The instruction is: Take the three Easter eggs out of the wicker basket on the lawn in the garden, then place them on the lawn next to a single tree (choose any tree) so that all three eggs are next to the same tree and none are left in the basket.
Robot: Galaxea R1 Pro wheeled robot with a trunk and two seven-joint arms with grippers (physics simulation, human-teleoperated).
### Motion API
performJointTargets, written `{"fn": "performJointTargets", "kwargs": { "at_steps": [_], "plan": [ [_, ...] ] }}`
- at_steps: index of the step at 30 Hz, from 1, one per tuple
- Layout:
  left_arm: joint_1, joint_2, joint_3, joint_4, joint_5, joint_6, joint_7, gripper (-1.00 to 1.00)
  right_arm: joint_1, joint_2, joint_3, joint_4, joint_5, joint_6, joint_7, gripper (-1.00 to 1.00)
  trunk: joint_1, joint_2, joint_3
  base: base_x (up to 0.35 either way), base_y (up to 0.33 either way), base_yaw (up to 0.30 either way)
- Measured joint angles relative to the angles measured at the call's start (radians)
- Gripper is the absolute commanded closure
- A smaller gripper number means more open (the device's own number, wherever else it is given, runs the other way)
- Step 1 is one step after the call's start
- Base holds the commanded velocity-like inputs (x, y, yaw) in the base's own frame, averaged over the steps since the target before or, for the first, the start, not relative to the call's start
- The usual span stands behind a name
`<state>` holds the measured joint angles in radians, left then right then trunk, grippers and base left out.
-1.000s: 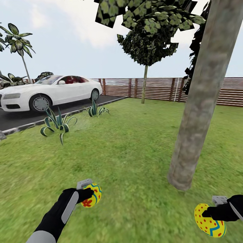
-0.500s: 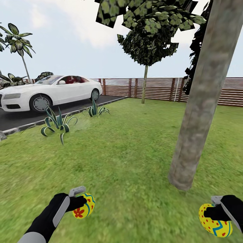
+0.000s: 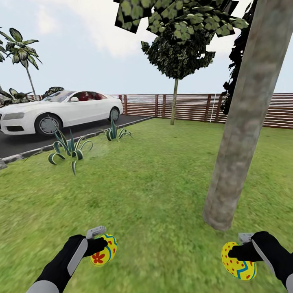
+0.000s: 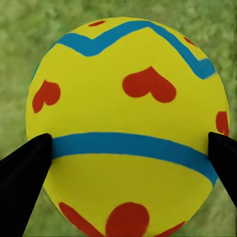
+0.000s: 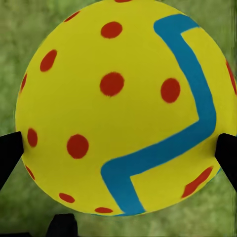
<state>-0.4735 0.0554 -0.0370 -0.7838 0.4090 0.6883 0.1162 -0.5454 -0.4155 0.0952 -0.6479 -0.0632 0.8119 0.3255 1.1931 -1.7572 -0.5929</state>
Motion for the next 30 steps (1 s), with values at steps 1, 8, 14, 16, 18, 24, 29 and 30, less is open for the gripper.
{"fn": "performJointTargets", "kwargs": {
  "at_steps": [1,8,14,16,18,24,29,30],
  "plan": [
    [0.000,-0.001,0.000,0.001,0.000,-0.007,0.000,1.00,0.000,-0.006,0.000,0.001,0.001,0.000,-0.001,1.00,0.000,0.000,0.000,0.326,-0.014,0.000],
    [0.000,-0.003,0.000,0.002,0.000,-0.012,-0.001,1.00,0.000,-0.012,0.002,0.002,0.000,0.000,-0.001,1.00,0.000,0.000,0.000,0.286,-0.002,0.000],
    [0.000,-0.004,0.001,0.002,0.001,-0.014,-0.002,1.00,0.000,-0.012,0.001,0.003,-0.002,0.000,-0.001,1.00,0.000,0.000,0.000,0.137,0.000,-0.110],
    [0.000,-0.004,0.001,0.002,0.001,-0.014,-0.002,1.00,0.000,-0.015,0.000,0.005,-0.002,0.002,0.000,1.00,0.001,0.000,0.000,0.004,0.000,-0.291],
    [0.000,-0.006,0.001,0.002,0.001,-0.014,-0.002,1.00,0.000,-0.016,-0.001,0.006,-0.003,0.002,0.000,1.00,0.001,0.000,0.000,0.001,0.000,-0.299],
    [0.000,-0.008,0.002,0.001,0.005,-0.013,-0.001,1.00,0.000,-0.020,-0.001,0.013,-0.004,0.002,0.001,1.00,0.001,0.000,0.000,0.000,0.000,-0.300],
    [0.000,-0.009,0.002,0.001,0.006,-0.014,-0.002,1.00,0.000,-0.019,-0.001,0.013,-0.003,0.002,0.000,1.00,0.001,0.000,0.000,0.000,0.000,-0.300],
    [0.000,-0.009,0.002,0.001,0.006,-0.014,-0.002,1.00,0.000,-0.019,-0.001,0.013,-0.003,0.002,0.000,1.00,0.001,0.000,0.000,0.000,0.000,-0.300]
  ]
}}
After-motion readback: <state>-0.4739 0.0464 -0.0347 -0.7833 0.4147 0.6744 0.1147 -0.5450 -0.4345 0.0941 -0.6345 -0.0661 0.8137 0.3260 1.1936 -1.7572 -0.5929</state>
